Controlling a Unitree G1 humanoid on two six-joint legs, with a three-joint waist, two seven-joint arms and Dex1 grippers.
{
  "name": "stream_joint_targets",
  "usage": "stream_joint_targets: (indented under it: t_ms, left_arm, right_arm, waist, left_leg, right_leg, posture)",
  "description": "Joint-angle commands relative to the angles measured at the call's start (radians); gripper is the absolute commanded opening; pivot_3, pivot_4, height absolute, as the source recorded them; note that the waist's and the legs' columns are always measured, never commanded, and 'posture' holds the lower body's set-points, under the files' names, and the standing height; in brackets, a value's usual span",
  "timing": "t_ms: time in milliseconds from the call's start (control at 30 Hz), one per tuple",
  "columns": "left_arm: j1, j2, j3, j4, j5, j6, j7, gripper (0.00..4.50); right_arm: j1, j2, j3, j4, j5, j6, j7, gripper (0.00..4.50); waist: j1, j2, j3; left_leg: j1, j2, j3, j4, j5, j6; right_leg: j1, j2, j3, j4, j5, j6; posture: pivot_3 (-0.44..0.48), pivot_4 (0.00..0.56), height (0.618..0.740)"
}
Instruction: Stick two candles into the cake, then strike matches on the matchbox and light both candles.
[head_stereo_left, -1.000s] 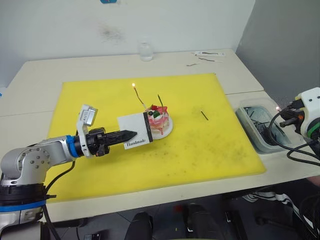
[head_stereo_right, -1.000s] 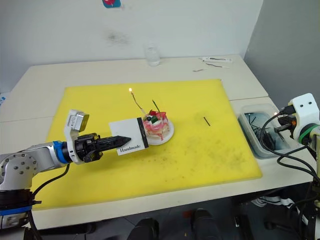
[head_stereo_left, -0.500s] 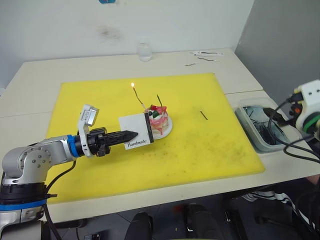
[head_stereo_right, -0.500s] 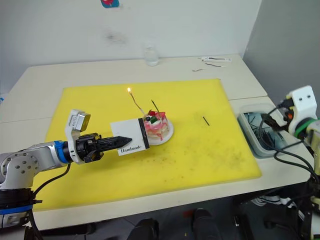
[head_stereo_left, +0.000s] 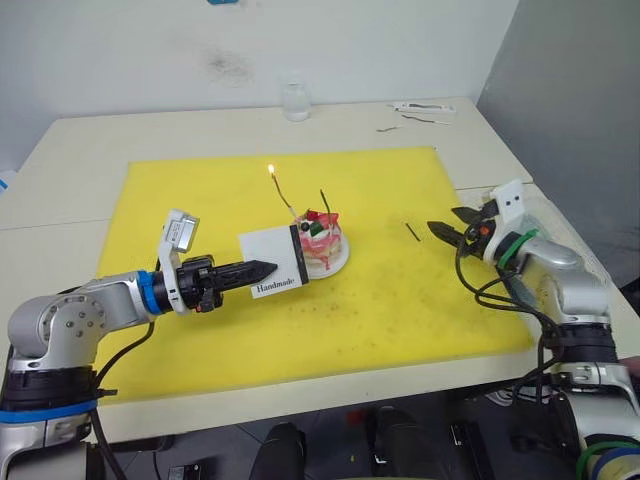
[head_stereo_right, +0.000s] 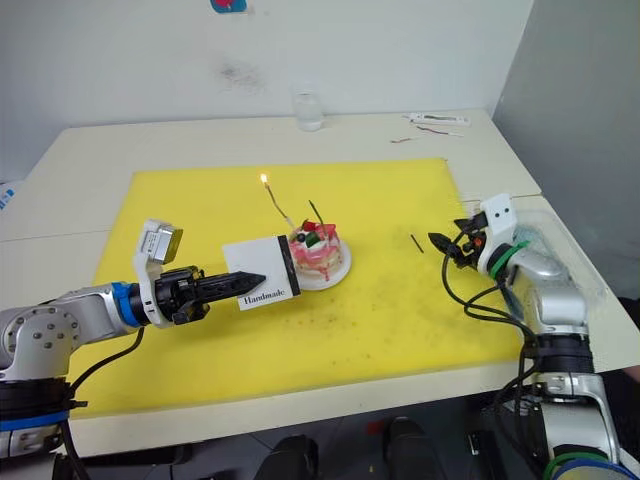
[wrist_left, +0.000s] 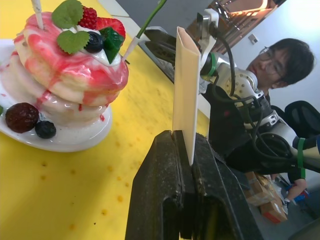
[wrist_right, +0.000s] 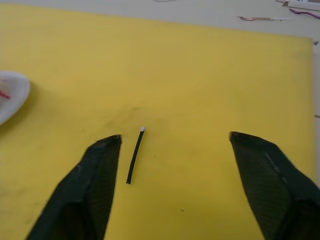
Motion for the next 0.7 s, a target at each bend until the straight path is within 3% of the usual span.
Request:
stream_joint_targets:
  t_ms: [33,700]
  left_arm:
    - [0.0,0.002,0.035,-0.039,-0.026,0.004,0.015,0.0]
    - [0.01,0.005,0.045,-0.057,-0.044,0.013,0.037,0.0]
  right_arm:
    - [-0.031,0.03,0.014,-0.001,-0.017,-0.053,-0.037,3.2]
    - [-0.071,0.176,0.081,0.088,-0.125,-0.017,-0.275,3.2]
  waist:
    - [0.0,0.0,0.0]
    - [-0.003,0.0,0.0]
  left_leg:
    - [0.0,0.0,0.0,0.0,0.0,0.0]
    - [0.001,0.0,-0.001,0.0,0.0,0.0]
  right_leg:
    - [0.0,0.0,0.0,0.0,0.0,0.0]
    - [0.0,0.0,0.0,0.001,0.0,0.0]
  posture:
    - [0.0,0.15,0.74]
    - [0.0,0.15,0.74]
